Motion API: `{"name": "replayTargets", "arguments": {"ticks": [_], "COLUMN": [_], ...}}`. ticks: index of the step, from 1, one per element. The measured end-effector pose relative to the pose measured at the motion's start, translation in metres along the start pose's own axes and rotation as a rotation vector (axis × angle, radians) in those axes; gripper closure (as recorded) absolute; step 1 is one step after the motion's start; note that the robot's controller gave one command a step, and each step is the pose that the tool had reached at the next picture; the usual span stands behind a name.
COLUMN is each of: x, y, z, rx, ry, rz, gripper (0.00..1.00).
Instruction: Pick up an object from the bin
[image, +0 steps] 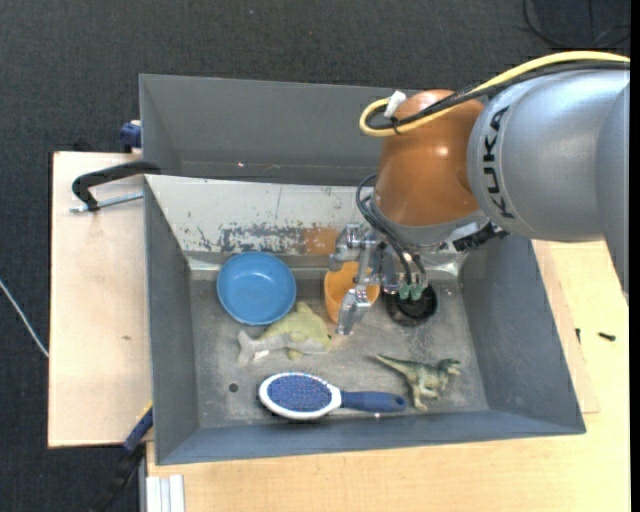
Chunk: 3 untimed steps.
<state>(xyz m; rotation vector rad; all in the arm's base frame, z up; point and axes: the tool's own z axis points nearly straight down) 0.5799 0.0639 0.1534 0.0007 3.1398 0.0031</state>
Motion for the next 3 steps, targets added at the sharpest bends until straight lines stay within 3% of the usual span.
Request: {"name": "replayTargets", "arguments": {"ticks": [1,2,3], "x": [0.010,0.009,0.004], "y": [0.045,0.045,0.048], "z": [0.065,0.064,-0.053], "rx": [0.000,0.001,-0.003], "ry": [-0.012,-0.014,-0.012], "rz": [0.091,0.090,0.116], "gripper": [0.00,1.00,1.00]}}
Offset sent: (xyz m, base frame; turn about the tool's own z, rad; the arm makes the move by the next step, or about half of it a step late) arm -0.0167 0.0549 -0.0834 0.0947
